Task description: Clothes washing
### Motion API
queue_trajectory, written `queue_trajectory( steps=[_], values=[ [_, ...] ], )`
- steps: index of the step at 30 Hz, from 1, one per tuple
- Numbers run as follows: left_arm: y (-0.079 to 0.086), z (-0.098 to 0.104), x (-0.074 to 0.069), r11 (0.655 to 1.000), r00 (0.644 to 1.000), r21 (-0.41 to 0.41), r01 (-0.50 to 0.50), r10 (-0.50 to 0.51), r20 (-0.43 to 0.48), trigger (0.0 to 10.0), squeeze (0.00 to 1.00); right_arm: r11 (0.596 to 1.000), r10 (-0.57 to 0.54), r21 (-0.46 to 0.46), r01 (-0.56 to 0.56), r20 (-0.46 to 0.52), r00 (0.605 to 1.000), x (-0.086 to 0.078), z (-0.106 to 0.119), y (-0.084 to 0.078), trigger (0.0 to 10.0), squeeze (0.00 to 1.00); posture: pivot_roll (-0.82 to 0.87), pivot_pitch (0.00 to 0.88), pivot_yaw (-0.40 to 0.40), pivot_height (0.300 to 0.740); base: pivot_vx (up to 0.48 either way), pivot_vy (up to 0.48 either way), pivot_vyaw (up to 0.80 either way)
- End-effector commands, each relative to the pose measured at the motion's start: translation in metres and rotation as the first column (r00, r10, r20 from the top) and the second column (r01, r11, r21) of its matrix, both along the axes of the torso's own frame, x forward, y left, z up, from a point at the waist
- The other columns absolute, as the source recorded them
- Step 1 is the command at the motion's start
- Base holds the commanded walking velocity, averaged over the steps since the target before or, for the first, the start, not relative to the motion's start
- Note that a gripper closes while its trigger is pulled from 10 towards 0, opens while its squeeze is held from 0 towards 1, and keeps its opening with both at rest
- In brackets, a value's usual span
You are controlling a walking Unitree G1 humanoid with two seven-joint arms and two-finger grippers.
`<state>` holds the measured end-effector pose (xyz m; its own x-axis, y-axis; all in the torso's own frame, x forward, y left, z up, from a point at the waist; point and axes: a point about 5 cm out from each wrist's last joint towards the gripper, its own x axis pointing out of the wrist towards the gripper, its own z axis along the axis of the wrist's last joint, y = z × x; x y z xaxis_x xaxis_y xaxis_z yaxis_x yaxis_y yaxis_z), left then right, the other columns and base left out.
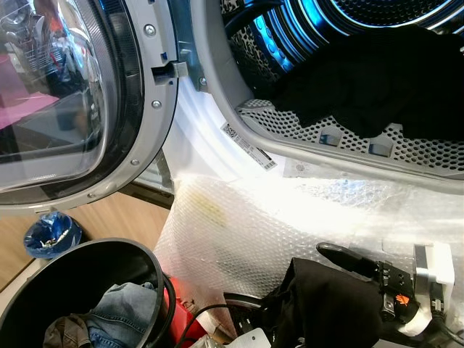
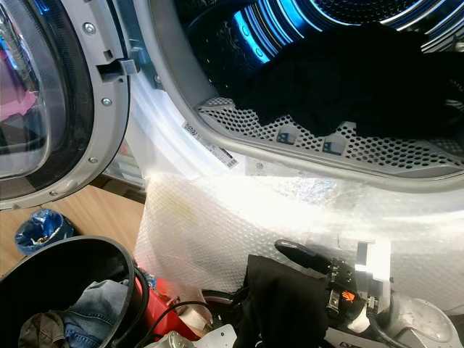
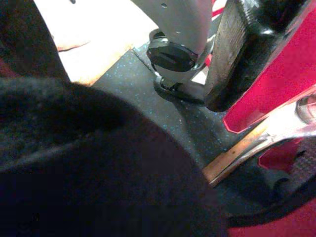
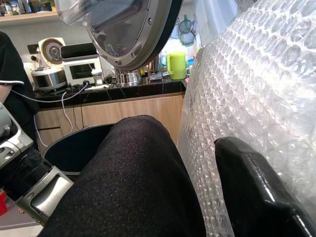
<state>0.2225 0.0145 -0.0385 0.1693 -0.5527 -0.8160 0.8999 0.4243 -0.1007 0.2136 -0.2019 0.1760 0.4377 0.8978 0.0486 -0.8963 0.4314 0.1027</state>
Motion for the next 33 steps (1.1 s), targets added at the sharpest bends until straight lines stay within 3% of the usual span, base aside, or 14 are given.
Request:
queue_trajectory(
  steps=[1,3,4,16,17,18,20,21,22,23,29,31,32,33],
  values=[
    [-0.016,0.003,-0.007,0.997,0.999,-0.067,0.04,-0.043,-0.034,10.0,0.0,1.0,0.007,0.008,-0.008,0.044,0.999,0.0,0.006,0.003,10.0,0.0,-0.1,0.101,0.083,0.74,0.0,0.0,0.0],
    [-0.018,0.005,-0.006,0.994,0.998,-0.097,0.045,-0.049,-0.042,9.8,0.0,1.0,0.006,0.008,-0.006,0.044,0.999,0.0,0.006,0.003,10.0,0.0,-0.1,0.101,0.084,0.74,0.0,0.0,0.0],
    [-0.018,0.006,-0.006,0.994,0.998,-0.1,0.046,-0.051,-0.048,0.0,0.0,1.0,0.007,0.009,-0.007,0.045,0.999,0.0,0.006,0.003,10.0,0.0,-0.1,0.102,0.085,0.74,0.0,0.0,0.0],
    [-0.018,0.003,-0.017,0.979,0.976,-0.126,0.157,-0.173,-0.128,0.0,0.0,1.0,0.005,0.009,-0.006,0.04,0.999,-0.001,0.005,0.004,10.0,0.0,-0.1,0.106,0.089,0.74,0.0,0.0,0.0],
    [-0.015,0.002,-0.016,0.978,0.975,-0.109,0.178,-0.191,-0.115,0.0,0.0,1.0,0.006,0.009,-0.006,0.04,0.999,-0.001,0.004,0.004,10.0,0.0,-0.1,0.105,0.089,0.74,0.0,0.0,0.0],
    [-0.009,0.002,-0.013,0.96,0.959,-0.034,0.277,-0.279,-0.055,0.0,0.0,1.0,0.006,0.005,-0.006,0.038,0.999,-0.001,0.004,0.004,10.0,0.0,-0.1,0.106,0.09,0.74,0.0,0.0,0.0],
    [-0.009,0.004,-0.011,0.937,0.937,-0.018,0.348,-0.349,-0.02,0.0,0.0,1.0,0.006,0.002,-0.007,0.038,0.999,-0.001,0.003,0.004,10.0,0.0,-0.1,0.105,0.09,0.74,0.0,0.0,0.0],
    [-0.013,0.01,-0.01,0.928,0.93,-0.097,0.361,-0.366,-0.038,7.3,0.0,1.0,0.007,0.001,-0.007,0.037,0.999,-0.001,0.003,0.004,10.0,0.0,-0.09,0.107,0.09,0.74,0.0,0.0,0.0],
    [-0.015,0.013,-0.009,0.924,0.929,-0.146,0.354,-0.365,-0.057,7.3,0.0,1.0,0.007,0.001,-0.007,0.037,0.999,-0.001,0.003,0.004,10.0,0.0,-0.09,0.107,0.09,0.74,0.0,0.0,0.0],
    [-0.016,0.016,-0.007,0.919,0.927,-0.179,0.352,-0.368,-0.069,10.0,0.0,1.0,0.007,0.001,-0.007,0.036,0.999,-0.001,0.003,0.004,10.0,0.0,-0.09,0.108,0.091,0.74,0.0,0.0,0.0],
    [0.011,0.006,-0.012,0.854,0.844,-0.046,0.517,-0.518,-0.14,10.0,0.0,1.0,0.012,-0.002,-0.012,0.032,0.999,0.001,0.001,0.005,10.0,0.0,-0.08,0.106,0.09,0.74,0.0,0.0,0.0],
    [0.023,-0.002,-0.01,0.867,0.869,0.081,0.492,-0.483,-0.102,10.0,0.0,1.0,0.012,-0.003,-0.012,0.035,0.999,0.001,0.001,0.005,10.0,0.0,-0.09,0.101,0.092,0.74,0.0,0.0,0.0],
    [0.023,-0.003,-0.009,0.872,0.876,0.089,0.481,-0.473,-0.096,10.0,0.0,1.0,0.012,-0.003,-0.012,0.035,0.999,0.001,0.001,0.005,10.0,0.0,-0.09,0.101,0.092,0.74,0.0,0.0,0.0],
    [0.026,-0.005,-0.006,0.904,0.912,0.119,0.41,-0.406,-0.057,10.0,0.0,1.0,0.012,-0.005,-0.012,0.036,0.999,0.001,0.001,0.005,10.0,0.0,-0.09,0.102,0.095,0.74,0.0,0.0,0.0]
  ],
)
